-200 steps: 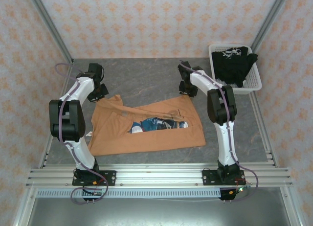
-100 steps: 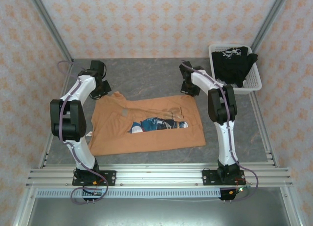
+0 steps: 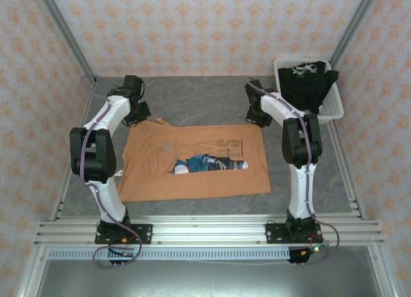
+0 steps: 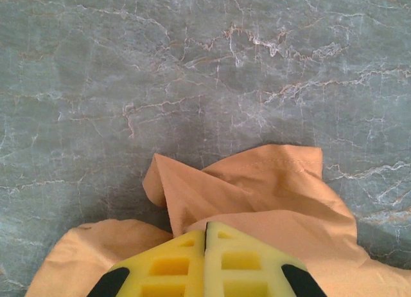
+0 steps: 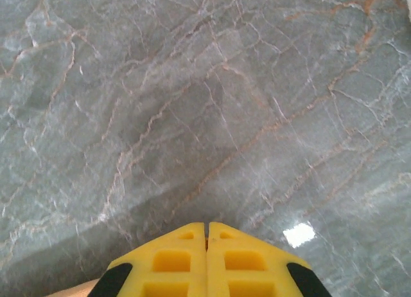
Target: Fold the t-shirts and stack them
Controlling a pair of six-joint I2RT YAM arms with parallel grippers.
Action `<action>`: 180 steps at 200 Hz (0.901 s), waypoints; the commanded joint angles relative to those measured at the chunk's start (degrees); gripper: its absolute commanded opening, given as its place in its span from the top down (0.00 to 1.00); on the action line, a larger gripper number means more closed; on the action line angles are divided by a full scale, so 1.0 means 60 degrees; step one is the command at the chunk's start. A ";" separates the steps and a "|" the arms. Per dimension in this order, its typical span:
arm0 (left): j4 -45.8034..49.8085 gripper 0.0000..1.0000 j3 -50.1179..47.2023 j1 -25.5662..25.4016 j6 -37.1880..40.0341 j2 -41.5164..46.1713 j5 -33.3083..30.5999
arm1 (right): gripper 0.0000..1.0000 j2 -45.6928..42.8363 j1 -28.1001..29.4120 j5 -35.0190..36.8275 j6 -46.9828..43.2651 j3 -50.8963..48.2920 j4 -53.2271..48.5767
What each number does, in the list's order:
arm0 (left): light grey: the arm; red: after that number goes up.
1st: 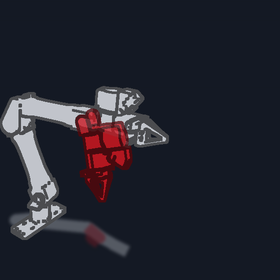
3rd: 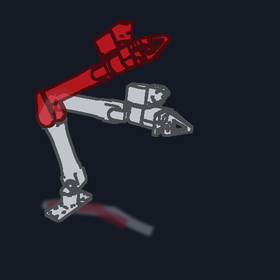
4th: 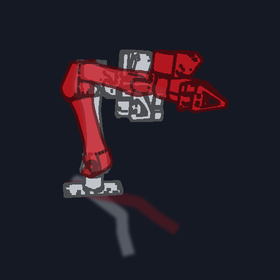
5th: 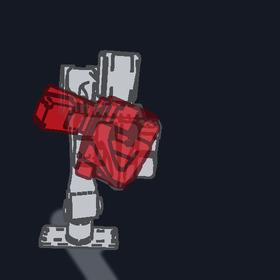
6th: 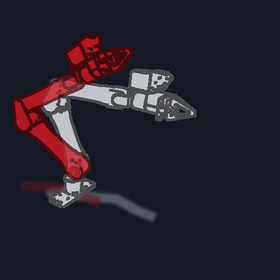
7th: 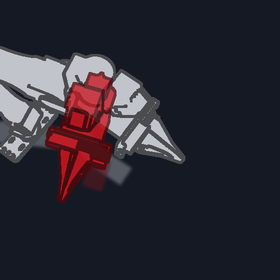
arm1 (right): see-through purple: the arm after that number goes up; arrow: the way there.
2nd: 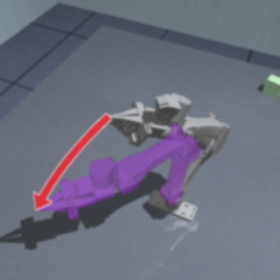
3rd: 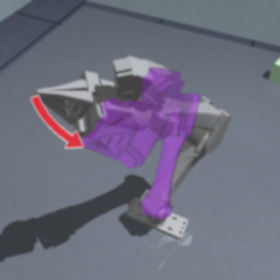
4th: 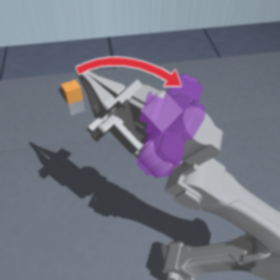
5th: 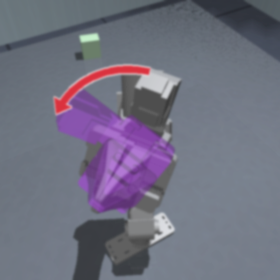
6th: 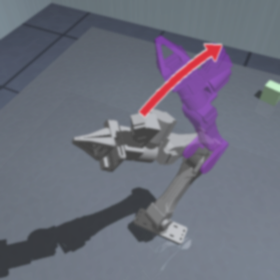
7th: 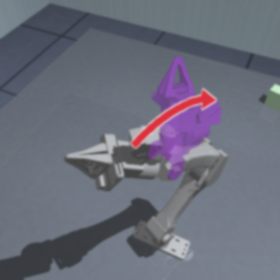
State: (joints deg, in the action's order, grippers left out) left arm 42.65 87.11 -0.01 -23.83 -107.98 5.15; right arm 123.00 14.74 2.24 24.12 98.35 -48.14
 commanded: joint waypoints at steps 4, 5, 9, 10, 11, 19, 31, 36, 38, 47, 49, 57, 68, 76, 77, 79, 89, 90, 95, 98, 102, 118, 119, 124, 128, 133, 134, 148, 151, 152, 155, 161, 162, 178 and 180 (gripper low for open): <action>0.0196 1.00 -0.0697 -0.0084 0.0281 0.1093 -0.0176 | 1.00 -0.1210 0.0057 -0.0201 -0.0202 -0.0655 0.0333; 0.0206 1.00 -0.0731 -0.0085 0.0281 0.1130 -0.0180 | 1.00 -0.1253 0.0053 -0.0214 -0.0206 -0.0686 0.0340; 0.0229 1.00 -0.0891 -0.0097 0.0295 0.1279 -0.0209 | 1.00 -0.1401 0.0068 -0.0249 -0.0232 -0.0812 0.0382; 0.0237 1.00 -0.0922 -0.0099 0.0295 0.1318 -0.0218 | 1.00 -0.1444 0.0073 -0.0260 -0.0236 -0.0852 0.0387; 0.0248 1.00 -0.0975 -0.0100 0.0288 0.1367 -0.0230 | 1.00 -0.1465 0.0068 -0.0265 -0.0246 -0.0887 0.0404; 0.0355 1.00 -0.1307 -0.0115 0.0234 0.1735 -0.0317 | 1.00 -0.1796 0.0100 -0.0329 -0.0295 -0.1176 0.0469; 0.0432 1.00 -0.1919 -0.0130 0.0067 0.2399 -0.0433 | 1.00 -0.2307 0.0133 -0.0403 -0.0376 -0.1671 0.0559; 0.0476 1.00 -0.2188 -0.0130 -0.0036 0.2700 -0.0541 | 1.00 -0.2510 0.0144 -0.0418 -0.0398 -0.1894 0.0599; 0.0507 1.00 -0.2284 -0.0130 -0.0073 0.2802 -0.0607 | 1.00 -0.2614 0.0152 -0.0428 -0.0393 -0.1982 0.0605; 0.0628 1.00 -0.2782 -0.0130 -0.0291 0.3340 -0.0819 | 1.00 -0.3030 0.0178 -0.0457 -0.0392 -0.2422 0.0646; 0.0652 1.00 -0.2883 -0.0130 -0.0331 0.3456 -0.0848 | 1.00 -0.3132 0.0168 -0.0460 -0.0388 -0.2516 0.0668; 0.0713 1.00 -0.3309 -0.0130 -0.0529 0.3905 -0.0878 | 1.00 -0.3518 0.0215 -0.0503 -0.0373 -0.2930 0.0733; 0.0719 1.00 -0.3934 -0.0141 -0.0919 0.4524 -0.0805 | 1.00 -0.4028 0.0284 -0.0554 -0.0297 -0.3499 0.0776; 0.0723 1.00 -0.4383 -0.0163 -0.1207 0.4963 -0.0785 | 1.00 -0.4387 0.0358 -0.0614 -0.0210 -0.3928 0.0793; 0.0725 1.00 -0.4434 -0.0168 -0.1291 0.5013 -0.0785 | 1.00 -0.4431 0.0379 -0.0618 -0.0196 -0.3978 0.0797; 0.0727 1.00 -0.4549 -0.0173 -0.1408 0.5127 -0.0781 | 1.00 -0.4500 0.0409 -0.0632 -0.0167 -0.4066 0.0797; 0.0827 1.00 -0.5028 -0.0217 -0.1792 0.5603 -0.0845 | 1.00 -0.4874 0.0558 -0.0665 0.0032 -0.4593 0.0759; 0.0836 1.00 -0.5071 -0.0225 -0.1840 0.5640 -0.0851 | 1.00 -0.4916 0.0574 -0.0666 0.0057 -0.4640 0.0751; 0.0899 1.00 -0.5301 -0.0245 -0.2047 0.5870 -0.0870 | 1.00 -0.5071 0.0640 -0.0674 0.0167 -0.4877 0.0695; 0.0923 1.00 -0.5430 -0.0267 -0.2143 0.5993 -0.0874 | 1.00 -0.5159 0.0686 -0.0669 0.0246 -0.5009 0.0649; 0.0978 1.00 -0.5597 -0.0276 -0.2276 0.6155 -0.0891 | 1.00 -0.5267 0.0741 -0.0672 0.0332 -0.5196 0.0603; 0.1299 1.00 -0.6155 -0.0349 -0.2765 0.6781 -0.1172 | 1.00 -0.5713 0.0954 -0.0502 0.0687 -0.5984 0.0515; 0.1306 1.00 -0.6206 -0.0350 -0.2835 0.6830 -0.1184 | 1.00 -0.5738 0.0955 -0.0489 0.0706 -0.6038 0.0519; 0.1365 1.00 -0.6405 -0.0361 -0.2967 0.7031 -0.1240 | 1.00 -0.5852 0.0976 -0.0462 0.0815 -0.6281 0.0531; 0.1421 1.00 -0.6550 -0.0364 -0.3110 0.7193 -0.1274 | 1.00 -0.5934 0.0996 -0.0469 0.0873 -0.6472 0.0556; 0.1478 1.00 -0.6737 -0.0372 -0.3278 0.7375 -0.1310 | 1.00 -0.6005 0.0987 -0.0483 0.0943 -0.6675 0.0595; 0.1491 1.00 -0.6775 -0.0375 -0.3307 0.7398 -0.1304 | 1.00 -0.6023 0.0986 -0.0487 0.0952 -0.6713 0.0610; 0.1468 1.00 -0.7303 -0.0379 -0.3628 0.7714 -0.1162 | 1.00 -0.6167 0.1001 -0.0479 0.1049 -0.7128 0.0697; 0.1493 1.00 -0.7380 -0.0381 -0.3692 0.7760 -0.1152 | 1.00 -0.6177 0.1002 -0.0456 0.1056 -0.7184 0.0706; 0.1506 1.00 -0.7404 -0.0380 -0.3712 0.7766 -0.1152 | 1.00 -0.6183 0.1001 -0.0451 0.1052 -0.7202 0.0703; 0.1525 1.00 -0.7492 -0.0379 -0.3768 0.7796 -0.1138 | 1.00 -0.6208 0.1004 -0.0423 0.1060 -0.7242 0.0701; 0.1563 1.00 -0.7627 -0.0377 -0.3870 0.7837 -0.1125 | 1.00 -0.6225 0.1000 -0.0379 0.1060 -0.7303 0.0699; 0.1563 1.00 -0.7645 -0.0378 -0.3874 0.7841 -0.1116 | 1.00 -0.6221 0.1000 -0.0376 0.1054 -0.7313 0.0699; 0.1520 1.00 -0.7934 -0.0379 -0.4055 0.7918 -0.0992 | 1.00 -0.6251 0.1006 -0.0300 0.1006 -0.7356 0.0670; 0.1519 1.00 -0.7961 -0.0375 -0.4084 0.7930 -0.0990 | 1.00 -0.6255 0.1001 -0.0293 0.1005 -0.7357 0.0670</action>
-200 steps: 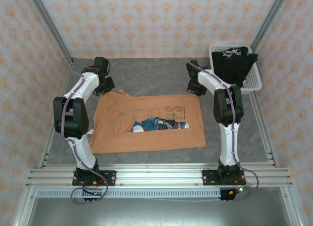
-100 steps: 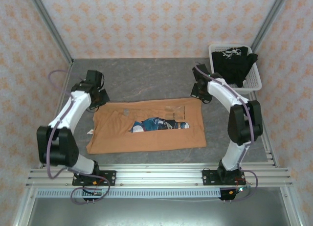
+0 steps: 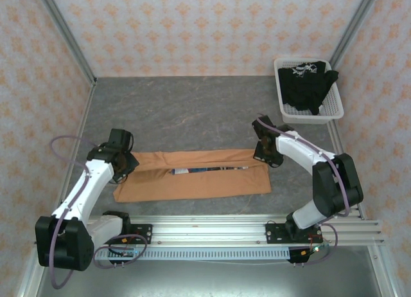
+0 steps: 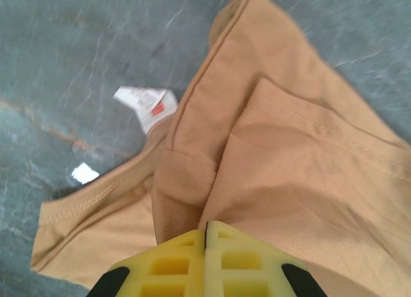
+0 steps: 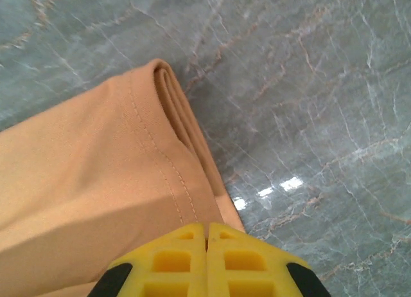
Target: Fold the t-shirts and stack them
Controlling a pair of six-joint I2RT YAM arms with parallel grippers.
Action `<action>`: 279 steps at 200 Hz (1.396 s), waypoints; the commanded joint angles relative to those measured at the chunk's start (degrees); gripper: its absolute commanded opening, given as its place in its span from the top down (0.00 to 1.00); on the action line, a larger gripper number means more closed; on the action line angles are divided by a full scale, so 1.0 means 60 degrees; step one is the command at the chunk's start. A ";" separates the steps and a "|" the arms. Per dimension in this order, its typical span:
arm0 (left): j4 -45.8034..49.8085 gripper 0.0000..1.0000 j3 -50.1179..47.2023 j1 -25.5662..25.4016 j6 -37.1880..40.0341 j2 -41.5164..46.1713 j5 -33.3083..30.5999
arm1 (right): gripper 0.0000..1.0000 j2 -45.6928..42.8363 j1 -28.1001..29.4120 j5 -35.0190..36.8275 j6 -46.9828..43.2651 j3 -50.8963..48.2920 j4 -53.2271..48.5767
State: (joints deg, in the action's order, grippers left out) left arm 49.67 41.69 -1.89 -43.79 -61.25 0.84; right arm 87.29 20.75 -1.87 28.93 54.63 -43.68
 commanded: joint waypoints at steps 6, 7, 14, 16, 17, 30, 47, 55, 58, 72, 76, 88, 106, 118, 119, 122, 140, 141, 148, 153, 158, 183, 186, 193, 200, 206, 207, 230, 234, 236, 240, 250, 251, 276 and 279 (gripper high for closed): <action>0.0388 1.00 -0.0449 -0.0065 -0.0833 0.0188 -0.0259 | 1.00 -0.0307 -0.0002 0.0410 0.0201 -0.0071 -0.0088; 0.0391 1.00 -0.0454 -0.0065 -0.0847 0.0196 -0.0258 | 1.00 -0.0308 -0.0002 0.0412 0.0202 -0.0069 -0.0088; 0.0443 1.00 -0.0488 -0.0079 -0.0909 0.0245 -0.0270 | 1.00 -0.0312 -0.0001 0.0421 0.0175 -0.0067 -0.0113; 0.0461 1.00 -0.0499 -0.0080 -0.0928 0.0266 -0.0283 | 1.00 -0.0321 0.0006 0.0423 0.0182 -0.0056 -0.0116; 0.0479 1.00 -0.0501 -0.0080 -0.0938 0.0272 -0.0292 | 1.00 -0.0323 0.0002 0.0426 0.0185 -0.0054 -0.0109; 0.0552 1.00 -0.0514 -0.0079 -0.0970 0.0406 -0.0367 | 1.00 -0.0347 0.0004 0.0393 0.0192 -0.0056 -0.0109; 0.0586 1.00 -0.0561 -0.0080 -0.1006 0.0551 -0.0340 | 1.00 -0.0368 0.0024 0.0312 0.0212 -0.0067 -0.0099; 0.0609 1.00 -0.0590 -0.0080 -0.1021 0.0584 -0.0303 | 1.00 -0.0373 0.0013 0.0277 0.0236 -0.0082 -0.0129; 0.0631 1.00 -0.0598 -0.0080 -0.1035 0.0592 -0.0302 | 1.00 -0.0369 0.0016 0.0269 0.0235 -0.0082 -0.0144; 0.0726 1.00 -0.0621 -0.0080 -0.1052 0.0598 -0.0308 | 0.99 -0.0507 0.0022 0.0224 0.0332 -0.0150 -0.0263; 0.0784 1.00 -0.0621 -0.0080 -0.1060 0.0600 -0.0327 | 0.97 -0.0590 0.0013 0.0213 0.0359 -0.0179 -0.0310; 0.0896 1.00 -0.0608 -0.0080 -0.1089 0.0653 -0.0370 | 0.92 -0.0922 0.0028 0.0273 0.0540 -0.0324 -0.0519; 0.1206 0.92 -0.0548 -0.0080 -0.1207 0.0849 -0.0488 | 0.80 -0.1456 0.0037 0.0348 0.0872 -0.0625 -0.0898; 0.1437 0.74 -0.0415 -0.0088 -0.1307 0.1017 -0.0570 | 0.72 -0.1712 0.0032 0.0421 0.1108 -0.0736 -0.1171; 0.1450 0.73 -0.0401 -0.0084 -0.1318 0.1035 -0.0575 | 0.72 -0.1743 0.0030 0.0432 0.1117 -0.0746 -0.1186; 0.1500 0.69 -0.0357 -0.0094 -0.1339 0.1072 -0.0579 | 0.71 -0.1814 0.0028 0.0449 0.1151 -0.0765 -0.1223; 0.1549 0.56 -0.0024 -0.0110 -0.1482 0.1255 -0.0573 | 0.69 -0.2173 0.0028 0.0505 0.1392 -0.0814 -0.1223; 0.1535 0.55 -0.0007 -0.0110 -0.1486 0.1257 -0.0562 | 0.69 -0.2186 0.0028 0.0504 0.1405 -0.0807 -0.1212; 0.1379 0.55 0.0106 -0.0124 -0.1498 0.1248 -0.0477 | 0.69 -0.2232 0.0029 0.0445 0.1472 -0.0765 -0.1119; 0.1201 0.55 0.0185 -0.0124 -0.1509 0.1196 -0.0375 | 0.69 -0.2225 0.0042 0.0361 0.1511 -0.0727 -0.1015; 0.0991 0.54 0.0257 -0.0137 -0.1522 0.1113 -0.0251 | 0.69 -0.2174 0.0050 0.0292 0.1546 -0.0653 -0.0904; 0.0003 0.54 0.0709 -0.0140 -0.1477 0.0095 0.0314 | 0.74 -0.1556 0.0132 -0.0140 0.1580 -0.0211 -0.0295; -0.0100 0.54 0.0780 -0.0150 -0.1463 -0.0053 0.0365 | 0.75 -0.1441 0.0150 -0.0190 0.1573 -0.0146 -0.0231; -0.0310 0.53 0.0985 -0.0153 -0.1389 -0.0466 0.0504 | 0.77 -0.1168 0.0184 -0.0328 0.1555 0.0050 -0.0130; -0.0443 0.53 0.1225 -0.0142 -0.1348 -0.0907 0.0611 | 0.79 -0.0915 0.0229 -0.0464 0.1540 0.0209 -0.0011; -0.0542 0.52 0.1434 -0.0154 -0.1314 -0.1248 0.0720 | 0.79 -0.0719 0.0267 -0.0586 0.1523 0.0310 0.0135; -0.0558 0.52 0.1476 -0.0154 -0.1307 -0.1313 0.0737 | 0.79 -0.0683 0.0272 -0.0614 0.1515 0.0326 0.0156; -0.0979 0.49 0.2083 -0.0223 -0.1085 -0.2524 0.1179 | 0.79 0.0110 0.0419 -0.0906 0.1507 0.0613 0.0422; -0.1053 0.49 0.2152 -0.0248 -0.1024 -0.2706 0.1272 | 0.79 0.0229 0.0430 -0.0942 0.1507 0.0632 0.0480; -0.1092 0.49 0.2189 -0.0276 -0.0993 -0.2805 0.1297 | 0.79 0.0279 0.0425 -0.0961 0.1507 0.0635 0.0497; -0.1172 0.49 0.2238 -0.0318 -0.0922 -0.2952 0.1379 | 0.79 0.0369 0.0423 -0.0983 0.1507 0.0636 0.0525; -0.1317 0.49 0.2361 -0.0447 -0.0792 -0.3310 0.1514 | 0.78 0.0565 0.0427 -0.1077 0.1496 0.0636 0.0729; -0.1349 0.49 0.2372 -0.0447 -0.0768 -0.3354 0.1529 | 0.78 0.0589 0.0425 -0.1078 0.1501 0.0636 0.0738; -0.1116 0.49 0.2832 -0.0935 -0.0315 -0.4140 0.1449 | 0.76 0.1056 0.0423 -0.1269 0.1478 0.0767 0.0834; -0.0941 0.49 0.2918 -0.0987 -0.0293 -0.4202 0.1263 | 0.76 0.1105 0.0432 -0.1243 0.1487 0.0780 0.0822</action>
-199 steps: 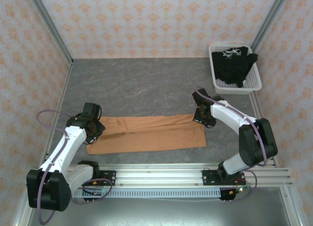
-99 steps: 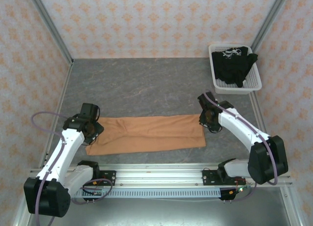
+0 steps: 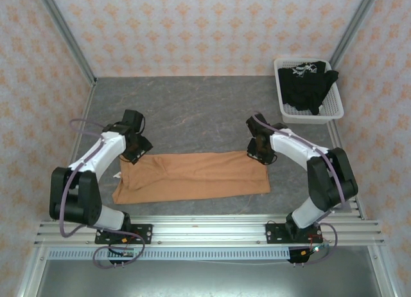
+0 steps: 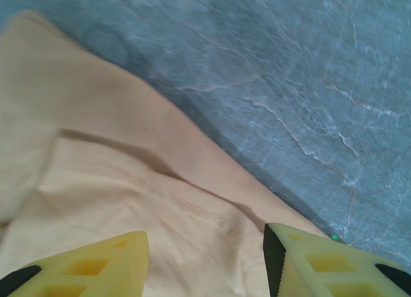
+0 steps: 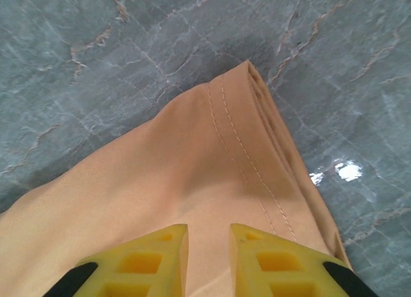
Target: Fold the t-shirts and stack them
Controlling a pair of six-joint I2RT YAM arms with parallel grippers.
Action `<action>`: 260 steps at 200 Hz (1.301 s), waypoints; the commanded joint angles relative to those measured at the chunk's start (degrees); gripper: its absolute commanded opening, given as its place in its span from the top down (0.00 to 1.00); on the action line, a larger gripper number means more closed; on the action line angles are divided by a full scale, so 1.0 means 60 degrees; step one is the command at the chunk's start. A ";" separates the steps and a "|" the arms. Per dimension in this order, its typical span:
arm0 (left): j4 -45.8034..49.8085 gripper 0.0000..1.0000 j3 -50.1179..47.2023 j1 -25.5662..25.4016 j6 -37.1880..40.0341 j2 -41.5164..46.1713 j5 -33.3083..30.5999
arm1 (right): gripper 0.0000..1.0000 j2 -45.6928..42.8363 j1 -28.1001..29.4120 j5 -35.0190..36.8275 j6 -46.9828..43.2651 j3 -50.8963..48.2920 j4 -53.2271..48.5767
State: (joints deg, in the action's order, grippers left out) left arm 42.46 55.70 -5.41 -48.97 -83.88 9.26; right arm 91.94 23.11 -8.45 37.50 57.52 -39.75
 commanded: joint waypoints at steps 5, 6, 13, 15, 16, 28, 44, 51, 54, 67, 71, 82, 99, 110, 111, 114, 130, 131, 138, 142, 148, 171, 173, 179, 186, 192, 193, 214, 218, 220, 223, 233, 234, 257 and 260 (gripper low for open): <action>0.0569 0.49 0.0666 -0.0455 0.0566 -0.0526 -0.0418 | 0.76 0.0395 0.0030 -0.0112 0.0064 0.0315 0.0144; 0.0621 0.49 0.0679 -0.0458 0.0563 -0.0539 -0.0475 | 0.76 0.0409 0.0030 -0.0099 0.0064 0.0316 0.0140; 0.0915 0.50 0.0693 -0.0463 0.0475 -0.0555 -0.0749 | 0.76 0.0493 0.0039 -0.0065 0.0064 0.0330 0.0107; 0.0990 0.50 0.0681 -0.0461 0.0443 -0.0545 -0.0850 | 0.76 0.0518 0.0032 -0.0066 0.0064 0.0331 0.0106; 0.1022 0.50 0.0665 -0.0461 0.0420 -0.0534 -0.0889 | 0.76 0.0522 0.0031 -0.0062 0.0064 0.0331 0.0099; 0.1255 0.51 0.0469 -0.0448 0.0194 -0.0262 -0.1289 | 0.76 0.0554 0.0034 -0.0071 0.0068 0.0297 0.0134; 0.1284 0.53 0.0088 -0.0334 -0.0060 0.0164 -0.1440 | 0.76 0.0518 0.0030 0.0053 0.0059 0.0245 0.0150; 0.1304 0.53 -0.0008 -0.0168 -0.0062 0.0277 -0.1455 | 0.76 0.0511 0.0037 0.0100 0.0050 0.0229 0.0146; 0.1325 0.53 -0.0053 -0.0076 -0.0053 0.0319 -0.1468 | 0.76 0.0522 0.0034 0.0117 0.0050 0.0217 0.0129; 0.1278 0.53 -0.0216 0.0448 0.0066 0.0425 -0.1387 | 0.76 0.0582 0.0028 0.0189 0.0013 0.0217 0.0100; 0.1239 0.53 -0.0253 0.0653 0.0109 0.0443 -0.1281 | 0.76 0.0617 0.0029 0.0226 0.0006 0.0212 0.0071; 0.1169 0.53 -0.0260 0.1141 0.0252 0.0424 -0.1056 | 0.76 0.0707 0.0030 0.0356 -0.0036 0.0214 -0.0001; 0.1069 0.53 -0.0207 0.1717 0.0533 0.0249 -0.0840 | 0.76 0.0810 0.0036 0.0577 -0.0074 0.0254 -0.0135; 0.0974 0.53 -0.0234 0.2132 0.0733 0.0011 -0.0693 | 0.76 0.0866 0.0030 0.0687 -0.0111 0.0258 -0.0166; 0.0963 0.53 -0.0232 0.2161 0.0741 -0.0014 -0.0678 | 0.76 0.0865 0.0030 0.0696 -0.0111 0.0258 -0.0169; 0.0931 0.53 -0.0253 0.2280 0.0793 -0.0091 -0.0638 | 0.76 0.0874 0.0030 0.0711 -0.0124 0.0258 -0.0190; 0.0606 0.57 -0.0274 0.2772 0.1069 -0.0563 -0.0505 | 0.76 0.0949 0.0015 0.0761 -0.0184 0.0258 -0.0180; 0.0581 0.57 -0.0267 0.2796 0.1085 -0.0594 -0.0504 | 0.76 0.0957 0.0015 0.0762 -0.0185 0.0250 -0.0183; 0.0514 0.60 -0.0211 0.2947 0.1204 -0.0876 -0.0501 | 0.76 0.1005 0.0000 0.0785 -0.0185 0.0236 -0.0183; 0.0500 0.61 -0.0156 0.3029 0.1266 -0.1055 -0.0495 | 0.76 0.1034 0.0000 0.0779 -0.0198 0.0230 -0.0184; 0.0475 0.63 -0.0082 0.3105 0.1359 -0.1333 -0.0462 | 0.76 0.1085 -0.0014 0.0796 -0.0199 0.0225 -0.0192; 0.0382 0.64 0.0177 0.3285 0.1730 -0.2243 -0.0448 | 0.76 0.1253 -0.0070 0.0822 -0.0185 0.0214 -0.0240; 0.0366 0.64 0.0208 0.3296 0.1760 -0.2304 -0.0456 | 0.76 0.1257 -0.0083 0.0822 -0.0185 0.0214 -0.0248; 0.0352 0.64 0.0274 0.3325 0.1835 -0.2439 -0.0486 | 0.76 0.1283 -0.0089 0.0822 -0.0171 0.0214 -0.0254; 0.0336 0.63 0.0369 0.3353 0.1938 -0.2579 -0.0499 | 0.76 0.1316 -0.0109 0.0823 -0.0170 0.0214 -0.0262; 0.0289 0.63 0.0467 0.3374 0.2032 -0.2651 -0.0503 | 0.76 0.1345 -0.0131 0.0836 -0.0163 0.0225 -0.0284; 0.0276 0.63 0.0484 0.3383 0.2050 -0.2663 -0.0503 | 0.76 0.1346 -0.0139 0.0837 -0.0166 0.0227 -0.0287; 0.0077 0.59 0.0871 0.3390 0.2389 -0.2802 -0.0392 | 0.76 0.1441 -0.0196 0.0924 -0.0167 0.0258 -0.0377; 0.0062 0.58 0.0977 0.3378 0.2448 -0.2845 -0.0345 | 0.76 0.1462 -0.0224 0.0932 -0.0163 0.0257 -0.0377; 0.0059 0.58 0.1030 0.3377 0.2478 -0.2876 -0.0320 | 0.76 0.1474 -0.0239 0.0937 -0.0168 0.0265 -0.0388; 0.0049 0.58 0.1099 0.3377 0.2522 -0.2911 -0.0271 | 0.76 0.1489 -0.0248 0.0939 -0.0181 0.0271 -0.0393; 0.0099 0.56 0.1379 0.3385 0.2636 -0.3057 -0.0182 | 0.75 0.1543 -0.0313 0.0914 -0.0199 0.0294 -0.0374; 0.0108 0.56 0.1416 0.3381 0.2645 -0.3071 -0.0181 | 0.75 0.1547 -0.0318 0.0912 -0.0206 0.0298 -0.0369; 0.0424 0.53 0.2068 0.3385 0.2929 -0.3522 -0.0156 | 0.75 0.1724 -0.0463 0.0840 -0.0300 0.0482 -0.0374; 0.0448 0.53 0.2144 0.3378 0.2976 -0.3580 -0.0132 | 0.75 0.1749 -0.0479 0.0841 -0.0315 0.0522 -0.0388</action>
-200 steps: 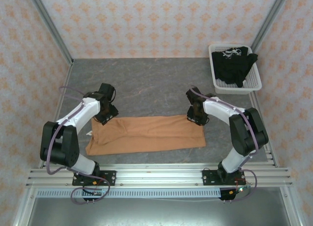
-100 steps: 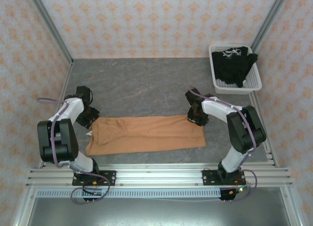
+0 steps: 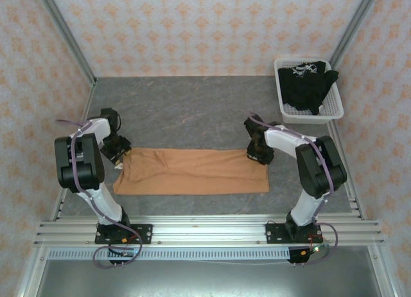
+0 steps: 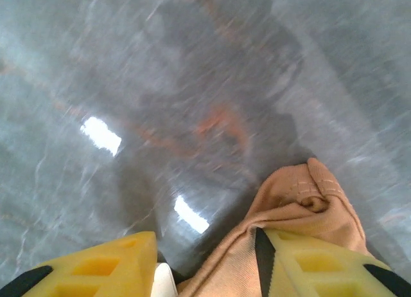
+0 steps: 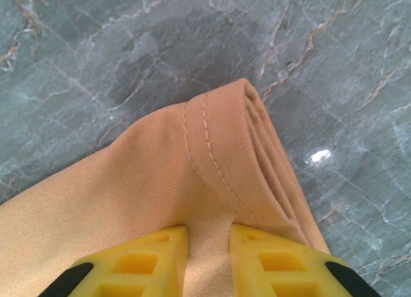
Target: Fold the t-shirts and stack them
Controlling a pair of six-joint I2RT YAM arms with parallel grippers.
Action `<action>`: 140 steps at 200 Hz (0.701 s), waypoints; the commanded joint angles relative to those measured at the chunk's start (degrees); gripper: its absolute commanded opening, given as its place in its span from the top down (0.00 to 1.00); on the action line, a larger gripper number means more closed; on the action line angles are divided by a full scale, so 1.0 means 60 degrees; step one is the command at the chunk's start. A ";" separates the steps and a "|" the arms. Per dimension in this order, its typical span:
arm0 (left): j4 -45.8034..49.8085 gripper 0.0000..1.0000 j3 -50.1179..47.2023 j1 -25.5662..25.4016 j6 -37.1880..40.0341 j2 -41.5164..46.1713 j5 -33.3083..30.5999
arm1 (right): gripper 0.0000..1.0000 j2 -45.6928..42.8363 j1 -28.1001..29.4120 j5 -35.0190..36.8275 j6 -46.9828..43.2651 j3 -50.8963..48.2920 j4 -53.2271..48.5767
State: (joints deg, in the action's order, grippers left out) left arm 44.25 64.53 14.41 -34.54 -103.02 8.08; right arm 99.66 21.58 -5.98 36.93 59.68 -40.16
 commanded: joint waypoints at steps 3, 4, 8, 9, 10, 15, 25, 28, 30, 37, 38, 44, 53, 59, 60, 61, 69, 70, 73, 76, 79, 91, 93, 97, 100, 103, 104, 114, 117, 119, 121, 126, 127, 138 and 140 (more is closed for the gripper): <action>0.0154 0.53 0.0722 0.0073 0.0598 -0.0435 0.0105 | 0.75 0.0477 -0.0237 0.0420 -0.0234 0.0192 -0.0317; 0.0161 0.53 0.0740 0.0073 0.0599 -0.0450 0.0112 | 0.75 0.0481 -0.0240 0.0415 -0.0236 0.0198 -0.0327; 0.0176 0.52 0.0824 0.0074 0.0601 -0.0517 0.0156 | 0.75 0.0510 -0.0259 0.0393 -0.0258 0.0256 -0.0334; 0.0187 0.52 0.0842 0.0074 0.0601 -0.0536 0.0167 | 0.75 0.0519 -0.0266 0.0387 -0.0262 0.0274 -0.0336; 0.0193 0.52 0.0866 0.0081 0.0726 -0.0545 0.0179 | 0.75 0.0524 -0.0262 0.0384 -0.0256 0.0291 -0.0344; 0.0203 0.51 0.0963 0.0079 0.0932 -0.0619 0.0248 | 0.75 0.0556 -0.0286 0.0354 -0.0291 0.0366 -0.0365; 0.0226 0.49 0.1124 0.0075 0.1138 -0.0711 0.0402 | 0.75 0.0573 -0.0294 0.0270 -0.0337 0.0498 -0.0381; 0.0235 0.48 0.1163 0.0075 0.1187 -0.0715 0.0429 | 0.75 0.0562 -0.0300 0.0254 -0.0359 0.0540 -0.0400; 0.0240 0.48 0.1185 0.0074 0.1216 -0.0715 0.0438 | 0.75 0.0552 -0.0301 0.0250 -0.0373 0.0570 -0.0412; 0.0256 0.43 0.1250 0.0066 0.1326 -0.0644 0.0469 | 0.75 0.0488 -0.0291 0.0245 -0.0404 0.0674 -0.0464; 0.0249 0.43 0.1261 0.0062 0.1330 -0.0628 0.0470 | 0.75 0.0479 -0.0289 0.0247 -0.0408 0.0688 -0.0474; 0.0239 0.41 0.1282 0.0059 0.1405 -0.0451 0.0459 | 0.75 0.0387 -0.0298 0.0283 -0.0426 0.0762 -0.0540; 0.0270 0.37 0.1265 0.0053 0.1432 -0.0030 0.0256 | 0.73 0.0146 -0.0301 0.0368 -0.0467 0.0832 -0.0623; 0.0295 0.34 0.1208 0.0035 0.1428 0.0338 0.0105 | 0.72 -0.0041 -0.0301 0.0419 -0.0517 0.0862 -0.0653; 0.0305 0.33 0.1203 0.0032 0.1425 0.0427 0.0083 | 0.72 -0.0071 -0.0301 0.0422 -0.0523 0.0870 -0.0656; 0.0318 0.33 0.1186 0.0023 0.1423 0.0500 0.0057 | 0.72 -0.0100 -0.0301 0.0431 -0.0534 0.0874 -0.0665; 0.0457 0.32 0.1076 -0.0020 0.1340 0.1114 -0.0202 | 0.70 -0.0371 -0.0288 0.0490 -0.0619 0.0893 -0.0696; 0.0474 0.31 0.1056 -0.0024 0.1329 0.1188 -0.0239 | 0.70 -0.0404 -0.0288 0.0501 -0.0633 0.0900 -0.0700; 0.0550 0.31 0.1001 -0.0040 0.1271 0.1440 -0.0323 | 0.69 -0.0503 -0.0289 0.0511 -0.0676 0.0907 -0.0703; 0.0618 0.31 0.0950 -0.0054 0.1203 0.1702 -0.0391 | 0.68 -0.0598 -0.0285 0.0524 -0.0720 0.0908 -0.0724; 0.0688 0.31 0.0868 -0.0071 0.1127 0.1947 -0.0437 | 0.68 -0.0683 -0.0279 0.0538 -0.0771 0.0908 -0.0734; 0.0969 0.33 0.0399 -0.0155 0.0713 0.2994 -0.0440 | 0.68 -0.0971 -0.0276 0.0559 -0.0988 0.0908 -0.0770; 0.1017 0.33 0.0291 -0.0178 0.0432 0.3175 -0.0402 | 0.67 -0.1007 -0.0284 0.0557 -0.1036 0.0897 -0.0775; 0.1097 0.35 0.0066 -0.0228 0.0143 0.3485 -0.0251 | 0.67 -0.1055 -0.0284 0.0498 -0.1145 0.0898 -0.0765; 0.1138 0.36 -0.0086 -0.0267 -0.0060 0.3693 -0.0096 | 0.67 -0.1068 -0.0283 0.0443 -0.1220 0.0894 -0.0755; 0.1169 0.38 -0.0267 -0.0330 -0.0260 0.3875 0.0085 | 0.67 -0.1091 -0.0286 0.0367 -0.1319 0.0893 -0.0734; 0.1174 0.39 -0.0318 -0.0356 -0.0349 0.3953 0.0131 | 0.67 -0.1094 -0.0286 0.0345 -0.1342 0.0893 -0.0734; 0.1130 0.44 -0.0997 -0.0740 -0.1104 0.4425 0.0752 | 0.68 -0.1035 -0.0286 0.0215 -0.1580 0.0919 -0.0737; 0.1110 0.45 -0.1168 -0.0911 -0.1342 0.4514 0.0896 | 0.69 -0.1003 -0.0285 0.0185 -0.1659 0.0920 -0.0739; 0.1100 0.46 -0.1280 -0.1030 -0.1485 0.4565 0.0987 | 0.70 -0.0978 -0.0286 0.0156 -0.1694 0.0933 -0.0731; 0.1087 0.47 -0.1399 -0.1155 -0.1671 0.4600 0.1054 | 0.70 -0.0950 -0.0294 0.0123 -0.1751 0.0936 -0.0718; 0.0997 0.49 -0.1668 -0.1463 -0.2114 0.4677 0.1244 | 0.72 -0.0876 -0.0301 0.0024 -0.1874 0.0944 -0.0676; 0.0964 0.50 -0.1715 -0.1523 -0.2199 0.4691 0.1282 | 0.72 -0.0869 -0.0301 0.0005 -0.1898 0.0948 -0.0668; 0.0453 0.52 -0.2194 -0.2279 -0.3194 0.4801 0.1480 | 0.75 -0.0627 -0.0298 -0.0154 -0.2104 0.1029 -0.0631; 0.0368 0.53 -0.2250 -0.2386 -0.3369 0.4813 0.1470 | 0.75 -0.0576 -0.0301 -0.0170 -0.2132 0.1048 -0.0631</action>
State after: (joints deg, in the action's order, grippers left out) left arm 46.19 57.89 7.46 -40.21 -72.69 11.79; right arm 94.11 20.08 -5.87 28.56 64.62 -42.52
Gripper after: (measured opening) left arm 0.499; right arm 0.274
